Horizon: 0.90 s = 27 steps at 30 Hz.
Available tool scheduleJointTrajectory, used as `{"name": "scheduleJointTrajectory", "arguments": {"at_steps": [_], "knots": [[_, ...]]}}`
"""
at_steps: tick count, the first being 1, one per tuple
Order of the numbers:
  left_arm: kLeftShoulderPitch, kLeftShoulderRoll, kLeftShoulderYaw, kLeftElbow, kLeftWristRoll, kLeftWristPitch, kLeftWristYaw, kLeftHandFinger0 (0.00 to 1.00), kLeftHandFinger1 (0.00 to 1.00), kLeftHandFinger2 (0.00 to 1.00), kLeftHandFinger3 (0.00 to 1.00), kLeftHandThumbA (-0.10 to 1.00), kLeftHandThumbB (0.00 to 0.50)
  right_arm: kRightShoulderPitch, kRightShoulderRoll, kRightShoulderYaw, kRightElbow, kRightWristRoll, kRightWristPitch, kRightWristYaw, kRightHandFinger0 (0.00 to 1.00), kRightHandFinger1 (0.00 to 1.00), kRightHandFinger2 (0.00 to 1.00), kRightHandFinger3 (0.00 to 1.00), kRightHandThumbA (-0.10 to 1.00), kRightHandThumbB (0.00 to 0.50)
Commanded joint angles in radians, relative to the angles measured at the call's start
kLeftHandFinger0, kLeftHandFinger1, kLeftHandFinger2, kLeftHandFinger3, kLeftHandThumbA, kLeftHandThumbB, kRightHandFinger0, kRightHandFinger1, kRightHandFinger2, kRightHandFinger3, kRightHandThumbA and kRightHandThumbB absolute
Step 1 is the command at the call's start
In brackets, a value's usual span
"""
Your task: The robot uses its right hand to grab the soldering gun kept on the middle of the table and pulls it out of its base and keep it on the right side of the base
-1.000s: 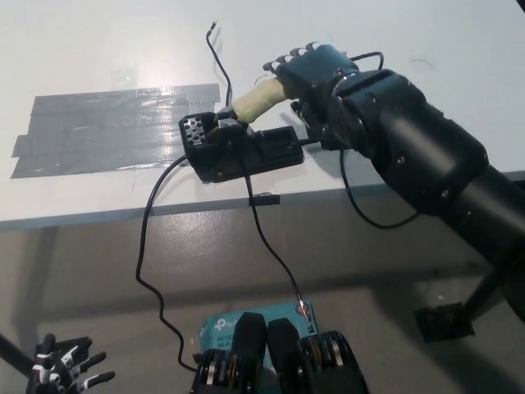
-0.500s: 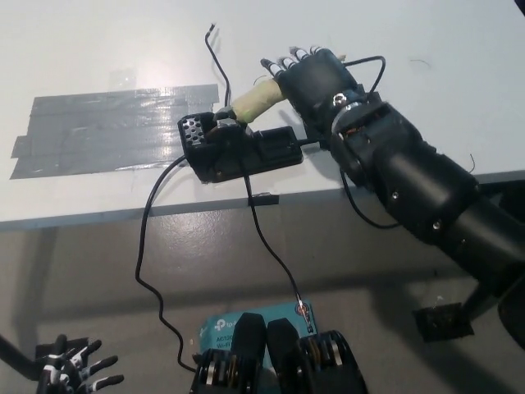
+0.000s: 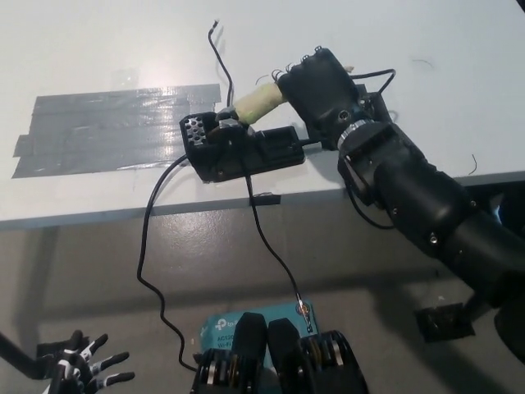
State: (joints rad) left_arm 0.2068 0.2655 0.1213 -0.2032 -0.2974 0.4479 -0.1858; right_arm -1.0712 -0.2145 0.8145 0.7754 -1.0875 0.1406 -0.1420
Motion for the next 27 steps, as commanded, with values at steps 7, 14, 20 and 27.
{"name": "scheduleJointTrajectory", "arguments": {"at_steps": [7,14,20,27], "knots": [[0.003,0.027,-0.001,-0.019,0.0,-0.023,-0.029,0.63,0.7,0.83,1.0,0.93,0.383,-0.01,-0.015,-0.024,0.067,-0.012,-0.111,-0.27,0.0,0.0,0.2,0.25,-0.01,0.117],[0.011,0.025,0.004,-0.027,-0.021,0.016,-0.027,0.87,0.9,0.99,1.0,1.0,0.444,0.004,-0.041,-0.039,0.059,-0.013,-0.12,-0.263,0.0,0.0,0.12,0.3,-0.1,0.241],[0.012,0.02,0.01,-0.028,-0.038,0.015,-0.03,1.0,1.0,1.0,1.0,1.0,0.461,0.006,-0.07,-0.066,0.019,-0.014,-0.105,-0.215,0.0,0.0,0.13,0.29,0.0,0.188],[0.016,0.024,0.013,-0.012,-0.082,0.003,-0.071,1.0,1.0,1.0,1.0,1.0,0.5,0.007,-0.11,-0.082,-0.016,-0.02,-0.114,-0.194,0.0,0.0,0.21,0.31,-0.1,0.157]]}}
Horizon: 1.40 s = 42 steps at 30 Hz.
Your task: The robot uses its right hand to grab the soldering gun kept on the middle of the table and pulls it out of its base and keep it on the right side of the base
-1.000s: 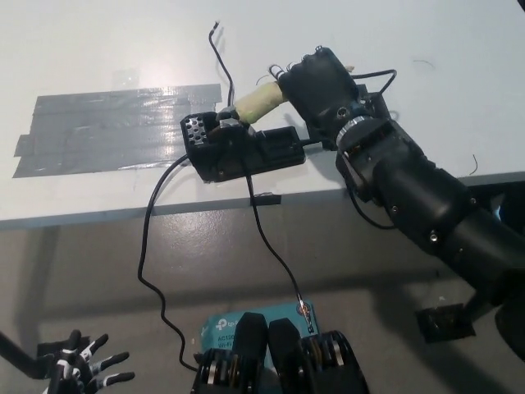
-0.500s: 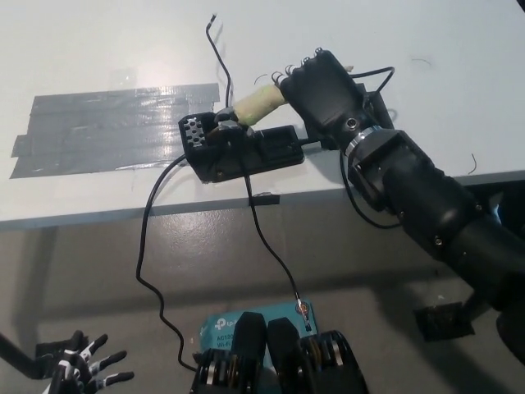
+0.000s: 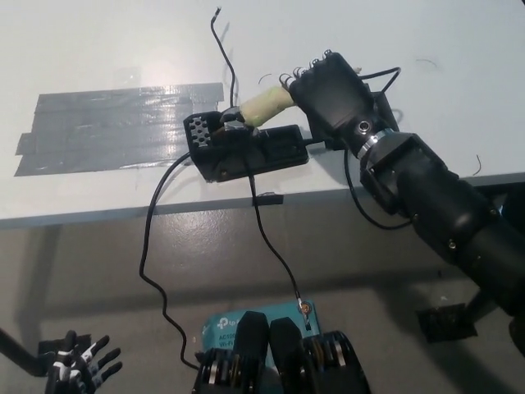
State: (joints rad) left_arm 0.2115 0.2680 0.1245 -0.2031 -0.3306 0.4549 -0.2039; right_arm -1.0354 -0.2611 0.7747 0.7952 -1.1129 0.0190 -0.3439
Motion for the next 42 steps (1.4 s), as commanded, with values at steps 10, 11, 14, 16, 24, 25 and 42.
{"name": "scheduleJointTrajectory", "arguments": {"at_steps": [10,11,14,16,24,25,42], "knots": [[0.015,0.038,-0.001,0.016,-0.042,-0.043,-0.101,1.0,1.0,1.0,1.0,1.0,0.5,-0.057,-0.107,-0.102,-0.022,0.022,-0.033,-0.022,0.0,0.0,0.2,0.0,-0.1,0.0],[0.015,0.041,-0.004,0.022,-0.04,-0.058,-0.112,1.0,1.0,1.0,1.0,1.0,0.5,-0.063,-0.118,-0.113,-0.031,0.036,-0.041,0.008,0.0,0.0,0.23,0.0,-0.1,0.0],[0.021,0.039,-0.006,0.025,-0.038,-0.066,-0.121,1.0,1.0,1.0,1.0,1.0,0.5,-0.072,-0.13,-0.128,-0.027,0.04,-0.061,-0.003,0.0,0.04,0.36,0.16,-0.1,0.0],[0.021,0.036,-0.002,0.03,-0.043,-0.071,-0.128,1.0,1.0,1.0,1.0,1.0,0.5,-0.083,-0.143,-0.123,-0.029,0.013,-0.054,0.006,0.0,0.07,0.35,0.22,-0.1,0.0],[0.027,0.023,0.012,0.039,-0.056,-0.105,-0.143,1.0,1.0,1.0,1.0,1.0,0.5,-0.108,-0.161,-0.16,0.016,0.013,-0.057,-0.03,0.0,0.0,0.2,0.03,-0.1,0.059],[0.027,0.023,0.013,0.04,-0.057,-0.106,-0.143,1.0,1.0,1.0,1.0,1.0,0.5,-0.109,-0.166,-0.166,0.021,0.009,-0.059,-0.059,0.0,0.0,0.19,0.04,-0.1,0.035],[0.046,0.019,-0.011,0.032,0.049,-0.205,-0.093,1.0,1.0,1.0,1.0,1.0,0.5,-0.084,-0.171,-0.217,-0.014,0.039,-0.04,0.017,0.0,0.0,0.26,0.04,-0.1,0.0]]}}
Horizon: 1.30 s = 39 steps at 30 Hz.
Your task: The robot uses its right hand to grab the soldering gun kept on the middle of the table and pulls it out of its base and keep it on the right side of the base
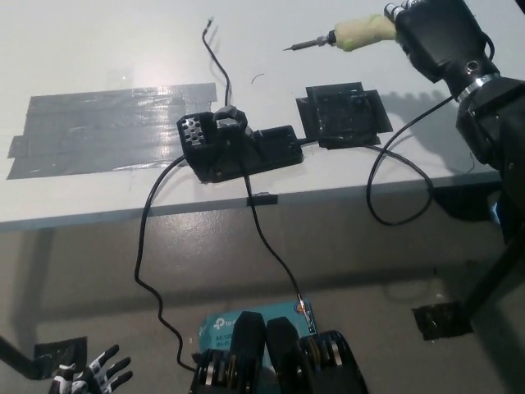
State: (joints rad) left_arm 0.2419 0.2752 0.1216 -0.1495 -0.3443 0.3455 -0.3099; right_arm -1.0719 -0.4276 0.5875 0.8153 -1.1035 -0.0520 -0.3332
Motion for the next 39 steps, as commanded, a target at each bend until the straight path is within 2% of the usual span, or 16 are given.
{"name": "scheduleJointTrajectory", "arguments": {"at_steps": [1,10,12,14,17,25,27,29,30,31,32,33,34,36,38,39], "knots": [[0.014,0.015,-0.013,-0.02,0.073,-0.1,0.013,1.0,1.0,1.0,1.0,1.0,0.5,-0.044,-0.004,-0.028,-0.033,0.026,0.029,0.005,0.0,0.0,0.3,0.06,-0.08,0.007],[0.004,0.061,-0.074,-0.021,0.06,-0.082,-0.063,1.0,1.0,1.0,1.0,1.0,0.5,0.055,0.04,-0.043,-0.079,0.022,0.129,0.083,0.0,0.01,0.33,0.03,-0.1,0.0],[0.002,0.066,-0.083,-0.008,0.056,-0.099,-0.074,1.0,1.0,1.0,1.0,1.0,0.5,0.076,0.054,-0.05,-0.086,0.031,0.161,0.124,0.0,0.0,0.32,0.1,-0.1,0.038],[-0.001,0.068,-0.087,-0.004,0.051,-0.104,-0.081,1.0,1.0,1.0,1.0,1.0,0.5,0.094,0.082,-0.056,-0.091,0.035,0.229,0.211,0.0,0.08,0.43,0.21,-0.1,0.085],[-0.004,0.073,-0.093,-0.002,0.055,-0.106,-0.079,1.0,1.0,1.0,1.0,1.0,0.5,0.11,0.113,-0.074,-0.066,0.042,0.259,0.164,0.0,0.06,0.4,0.3,-0.1,0.002],[-0.015,0.079,-0.105,0.007,0.056,-0.126,-0.092,1.0,1.0,1.0,1.0,1.0,0.5,0.129,0.175,-0.133,-0.024,0.091,0.398,0.247,0.0,0.05,0.38,0.49,-0.1,0.0],[-0.011,0.076,-0.104,0.006,0.044,-0.13,-0.098,1.0,1.0,1.0,1.0,1.0,0.5,0.129,0.186,-0.133,-0.018,0.09,0.456,0.326,0.0,0.15,0.49,0.6,0.15,0.0],[-0.01,0.076,-0.105,0.007,0.045,-0.134,-0.1,1.0,1.0,1.0,1.0,1.0,0.5,0.134,0.188,-0.135,-0.022,0.098,0.475,0.351,0.0,0.15,0.43,0.56,0.25,0.0],[-0.01,0.074,-0.104,0.012,0.04,-0.14,-0.102,1.0,1.0,1.0,1.0,1.0,0.5,0.136,0.194,-0.144,-0.022,0.12,0.49,0.39,0.0,0.12,0.43,0.93,0.06,0.0],[-0.015,0.075,-0.105,0.016,0.045,-0.143,-0.101,1.0,1.0,1.0,1.0,1.0,0.5,0.137,0.196,-0.157,-0.034,0.141,0.503,0.424,0.0,0.1,0.41,1.0,-0.09,0.003],[-0.014,0.074,-0.104,0.015,0.043,-0.14,-0.101,1.0,1.0,1.0,1.0,1.0,0.5,0.14,0.199,-0.168,-0.042,0.154,0.514,0.436,0.0,0.12,0.43,1.0,-0.1,0.01],[-0.014,0.074,-0.104,0.013,0.044,-0.138,-0.1,1.0,1.0,1.0,1.0,1.0,0.5,0.138,0.198,-0.169,-0.042,0.16,0.521,0.459,0.21,0.4,0.59,1.0,-0.01,0.0],[-0.014,0.074,-0.103,0.008,0.045,-0.14,-0.099,1.0,1.0,1.0,1.0,1.0,0.5,0.13,0.202,-0.184,-0.038,0.148,0.522,0.505,0.97,1.0,1.0,1.0,0.29,0.036],[-0.014,0.073,-0.101,0.004,0.042,-0.14,-0.101,1.0,1.0,1.0,1.0,1.0,0.5,0.125,0.2,-0.185,-0.041,0.138,0.522,0.526,1.0,1.0,1.0,1.0,0.44,0.079],[-0.012,0.069,-0.093,0.004,0.032,-0.139,-0.097,1.0,1.0,1.0,1.0,1.0,0.5,0.113,0.202,-0.175,-0.027,0.137,0.522,0.53,1.0,1.0,1.0,1.0,0.63,0.196],[-0.014,0.065,-0.09,0.007,0.023,-0.138,-0.099,1.0,1.0,1.0,1.0,1.0,0.5,0.113,0.193,-0.168,-0.054,0.141,0.522,0.573,1.0,1.0,1.0,1.0,0.7,0.3]]}}
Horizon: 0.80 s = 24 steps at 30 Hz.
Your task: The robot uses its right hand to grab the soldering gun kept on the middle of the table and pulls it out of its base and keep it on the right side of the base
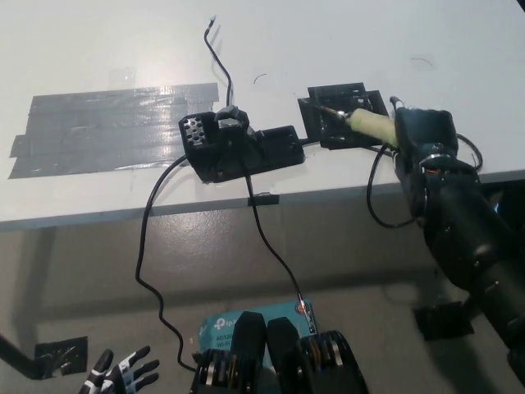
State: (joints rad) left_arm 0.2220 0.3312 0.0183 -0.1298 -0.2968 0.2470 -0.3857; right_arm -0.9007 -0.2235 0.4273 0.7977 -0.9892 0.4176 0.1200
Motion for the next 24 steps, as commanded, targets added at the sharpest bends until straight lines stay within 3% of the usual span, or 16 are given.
{"name": "scheduleJointTrajectory", "arguments": {"at_steps": [1,2,3,5,10,18,24], "knots": [[0.005,0.009,0.014,-0.011,-0.026,-0.044,-0.024,1.0,1.0,1.0,1.0,1.0,0.5,-0.065,-0.021,0.01,-0.053,0.018,0.052,0.164,1.0,1.0,1.0,1.0,0.77,0.364],[0.003,0.009,0.015,-0.011,-0.027,-0.045,-0.024,1.0,1.0,1.0,1.0,1.0,0.5,-0.069,-0.021,0.012,-0.053,0.017,0.052,0.17,1.0,1.0,1.0,1.0,0.78,0.368],[0.003,0.011,0.014,-0.008,-0.025,-0.048,-0.025,1.0,1.0,1.0,1.0,1.0,0.5,-0.074,-0.027,0.013,-0.076,0.006,0.052,0.215,1.0,1.0,1.0,1.0,0.82,0.454],[0.003,0.012,0.014,-0.009,-0.024,-0.045,-0.023,1.0,1.0,1.0,1.0,1.0,0.5,-0.082,-0.035,0.022,-0.103,-0.014,0.052,0.26,1.0,1.0,1.0,1.0,0.88,0.5],[0.01,0.016,0.018,-0.011,-0.023,-0.047,-0.021,1.0,1.0,1.0,1.0,1.0,0.5,-0.091,-0.041,0.038,-0.123,-0.013,0.052,0.277,1.0,1.0,1.0,1.0,0.89,0.5],[0.008,0.018,0.023,-0.008,-0.024,-0.047,-0.021,1.0,1.0,1.0,1.0,1.0,0.5,-0.1,-0.07,0.019,-0.222,0.045,0.047,0.325,1.0,1.0,1.0,1.0,1.0,0.5],[0.021,0.007,0.039,-0.012,-0.04,-0.032,-0.011,1.0,1.0,1.0,1.0,1.0,0.5,-0.047,-0.087,-0.06,-0.329,0.144,-0.09,0.216,1.0,1.0,1.0,1.0,1.0,0.5]]}}
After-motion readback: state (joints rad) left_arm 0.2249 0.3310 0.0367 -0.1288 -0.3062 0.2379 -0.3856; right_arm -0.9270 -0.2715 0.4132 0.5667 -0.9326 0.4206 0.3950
